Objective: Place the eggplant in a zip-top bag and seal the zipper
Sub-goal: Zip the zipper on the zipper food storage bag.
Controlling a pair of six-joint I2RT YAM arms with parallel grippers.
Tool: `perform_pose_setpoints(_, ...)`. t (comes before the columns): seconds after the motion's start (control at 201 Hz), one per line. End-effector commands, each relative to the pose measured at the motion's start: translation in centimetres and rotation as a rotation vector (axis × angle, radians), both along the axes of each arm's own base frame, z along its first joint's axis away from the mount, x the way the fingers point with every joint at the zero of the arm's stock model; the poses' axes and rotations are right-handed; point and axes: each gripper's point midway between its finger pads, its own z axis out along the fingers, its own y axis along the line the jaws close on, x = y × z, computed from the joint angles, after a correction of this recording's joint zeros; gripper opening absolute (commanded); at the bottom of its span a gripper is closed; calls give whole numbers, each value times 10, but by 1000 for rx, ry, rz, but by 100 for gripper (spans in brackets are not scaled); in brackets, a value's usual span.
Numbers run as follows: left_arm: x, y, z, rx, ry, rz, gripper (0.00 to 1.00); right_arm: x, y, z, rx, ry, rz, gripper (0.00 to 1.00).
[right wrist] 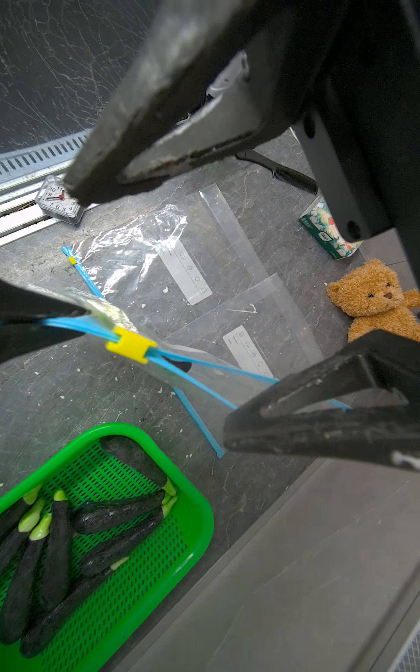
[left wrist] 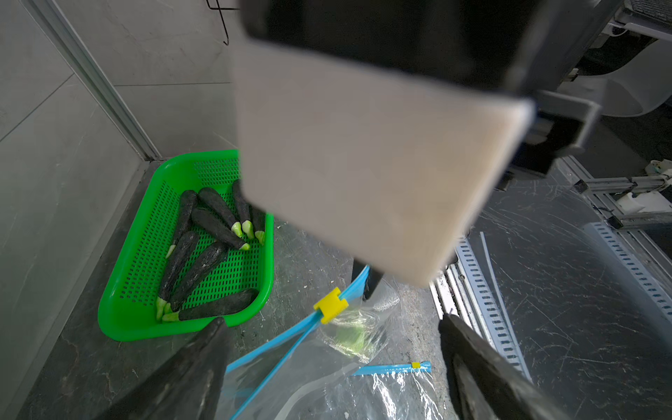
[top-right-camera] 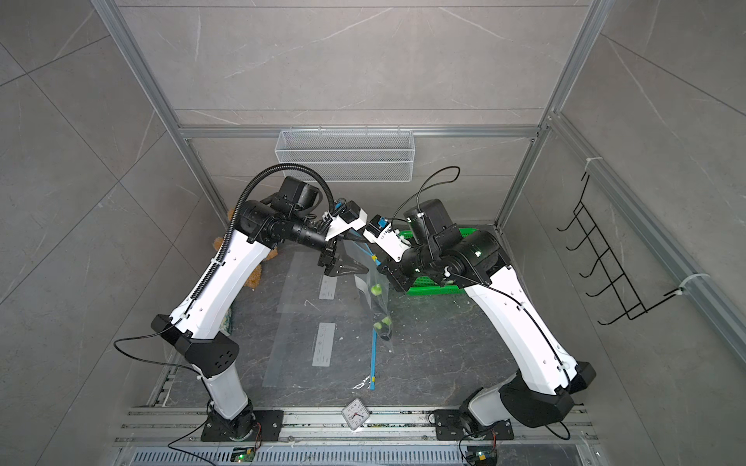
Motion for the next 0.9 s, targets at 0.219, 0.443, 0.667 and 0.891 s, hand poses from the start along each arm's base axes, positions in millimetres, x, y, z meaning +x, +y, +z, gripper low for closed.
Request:
perform_pose_setpoints(0.219, -5, 0, 6, -32, -26, -75, 86, -6, 5, 9, 40, 8, 22, 0)
perform_pose_setpoints(0.443, -10, -1, -1, -32, 10, -115, 77, -5, 6, 12, 50, 0, 19, 0)
perform_pose_setpoints(0.667, -9, -4, -5, -37, 37, -128, 68, -4, 7, 13, 55, -2, 17, 0)
perform_pose_setpoints(0.891, -10, -6, -4, -54, 50, -145, 69, -2, 11, 10, 56, 6, 22, 0)
